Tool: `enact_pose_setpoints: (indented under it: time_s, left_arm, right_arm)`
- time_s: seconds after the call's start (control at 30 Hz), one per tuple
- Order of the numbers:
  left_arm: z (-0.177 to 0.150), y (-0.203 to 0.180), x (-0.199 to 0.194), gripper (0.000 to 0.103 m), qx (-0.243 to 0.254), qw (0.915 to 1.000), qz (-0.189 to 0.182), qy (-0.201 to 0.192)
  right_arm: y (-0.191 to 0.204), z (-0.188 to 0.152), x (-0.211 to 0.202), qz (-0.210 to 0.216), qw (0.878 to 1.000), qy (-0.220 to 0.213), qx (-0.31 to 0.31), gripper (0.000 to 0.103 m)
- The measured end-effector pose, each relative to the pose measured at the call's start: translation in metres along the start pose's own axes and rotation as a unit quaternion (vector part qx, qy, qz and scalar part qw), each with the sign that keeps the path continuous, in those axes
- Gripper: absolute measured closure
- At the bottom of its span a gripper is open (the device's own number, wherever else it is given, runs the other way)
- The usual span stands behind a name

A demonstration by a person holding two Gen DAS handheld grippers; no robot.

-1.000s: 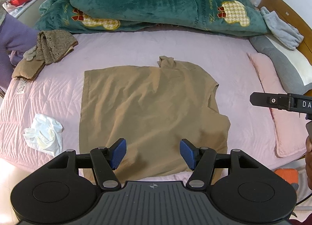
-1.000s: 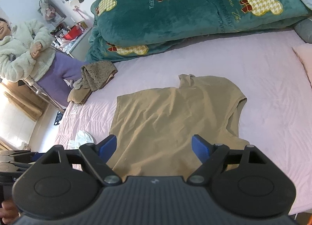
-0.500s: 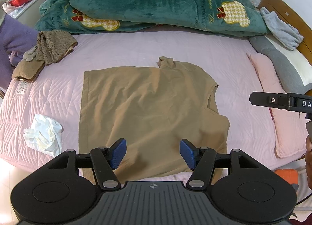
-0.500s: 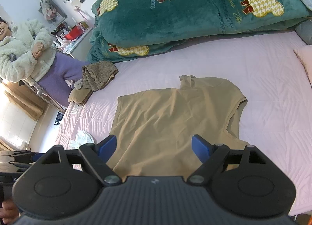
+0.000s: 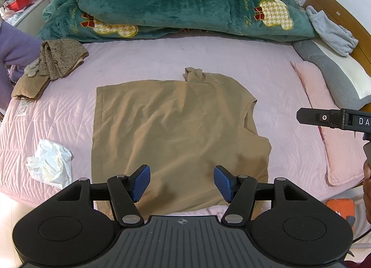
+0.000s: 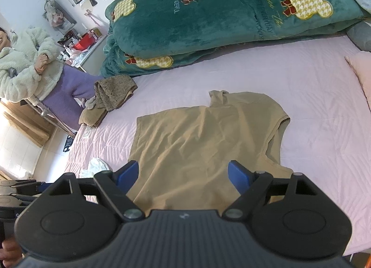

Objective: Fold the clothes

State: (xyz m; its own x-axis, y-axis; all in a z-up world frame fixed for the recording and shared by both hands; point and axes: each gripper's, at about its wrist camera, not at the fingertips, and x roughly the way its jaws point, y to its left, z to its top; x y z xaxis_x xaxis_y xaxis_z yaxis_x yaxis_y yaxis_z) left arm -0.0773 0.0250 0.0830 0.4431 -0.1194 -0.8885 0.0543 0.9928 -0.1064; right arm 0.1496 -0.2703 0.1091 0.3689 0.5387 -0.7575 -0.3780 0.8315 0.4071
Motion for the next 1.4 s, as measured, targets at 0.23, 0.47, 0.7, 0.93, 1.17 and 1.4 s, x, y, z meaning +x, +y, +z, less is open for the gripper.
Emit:
enact_pose_setpoints:
  time_s: [0.23,0.47,0.7,0.93,1.17,1.4]
  left_arm:
    - [0.002,0.001,0.001,0.040,0.000,1.0000,0.000,0.002]
    - [0.008,0.000,0.001,0.040,-0.001,1.0000,0.001,-0.002]
    - [0.014,-0.001,0.001,0.040,-0.001,1.0000,0.002,-0.006]
    - [0.019,-0.001,0.003,0.040,0.003,1.0000,0.004,-0.003]
    - [0.021,-0.002,0.006,0.040,0.006,1.0000,0.002,0.002]
    - [0.021,-0.002,0.008,0.040,0.005,1.0000,0.002,0.006]
  right_arm:
    - [0.000,0.002,0.002,0.001,1.000,0.003,0.000,0.018]
    - [-0.001,0.005,0.004,0.001,1.000,0.002,0.000,0.018]
    - [0.000,0.010,0.005,0.003,1.000,-0.002,0.000,0.018]
    - [-0.006,0.012,0.007,0.000,1.000,-0.003,0.008,0.018]
    - [-0.008,0.010,0.009,-0.001,1.000,-0.001,0.013,0.018]
    - [-0.007,0.009,0.012,0.000,1.000,0.004,0.012,0.018]
